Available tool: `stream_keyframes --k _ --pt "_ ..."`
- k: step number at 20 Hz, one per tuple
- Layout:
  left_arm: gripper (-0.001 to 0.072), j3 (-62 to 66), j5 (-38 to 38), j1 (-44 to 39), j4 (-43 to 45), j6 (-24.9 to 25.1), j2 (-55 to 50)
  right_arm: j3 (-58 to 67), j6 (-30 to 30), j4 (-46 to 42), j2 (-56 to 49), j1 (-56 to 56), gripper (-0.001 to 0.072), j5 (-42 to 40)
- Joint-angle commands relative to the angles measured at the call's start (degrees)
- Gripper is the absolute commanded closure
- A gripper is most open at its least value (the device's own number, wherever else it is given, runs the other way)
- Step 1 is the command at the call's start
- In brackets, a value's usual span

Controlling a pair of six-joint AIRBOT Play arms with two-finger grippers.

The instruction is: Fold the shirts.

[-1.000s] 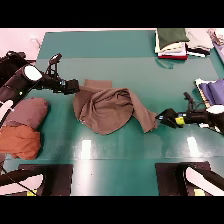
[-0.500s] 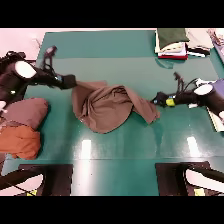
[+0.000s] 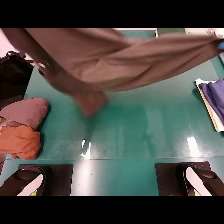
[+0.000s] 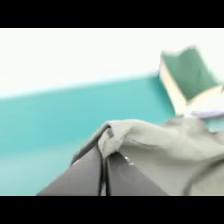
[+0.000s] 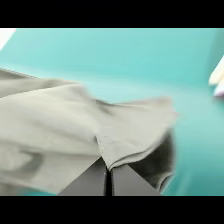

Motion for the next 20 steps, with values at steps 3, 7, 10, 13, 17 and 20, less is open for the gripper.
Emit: stream_keyframes --k 3,7,10,13,17,20 --pt "0.0687 11.08 0.87 0.04 1.11 0.02 4.13 9.86 4.28 -1.22 5.73 -8.46 0.0696 5.62" --pt "0.0687 10.73 0.57 0.04 1.20 0.07 0.26 9.79 7.76 -1.31 1.16 -8.13 0.0696 13.11" --pt "0.0686 10.69 -6.16 0.04 1.38 1.44 -9.05 4.63 9.38 -1.53 -4.61 -3.54 0.0696 15.63" --pt "0.0685 10.32 -11.30 0.04 1.49 1.46 -23.37 -5.07 14.71 -11.96 -11.56 4.55 0.0696 14.75" --pt "0.0684 8.52 -12.20 0.04 1.55 -1.97 -41.68 -13.31 16.57 -20.48 -21.79 11.80 0.0695 4.07" --pt "0.0109 8.52 -15.56 0.35 2.14 -3.02 -48.37 -9.29 16.55 -17.35 -29.97 11.17 0.0350 1.29"
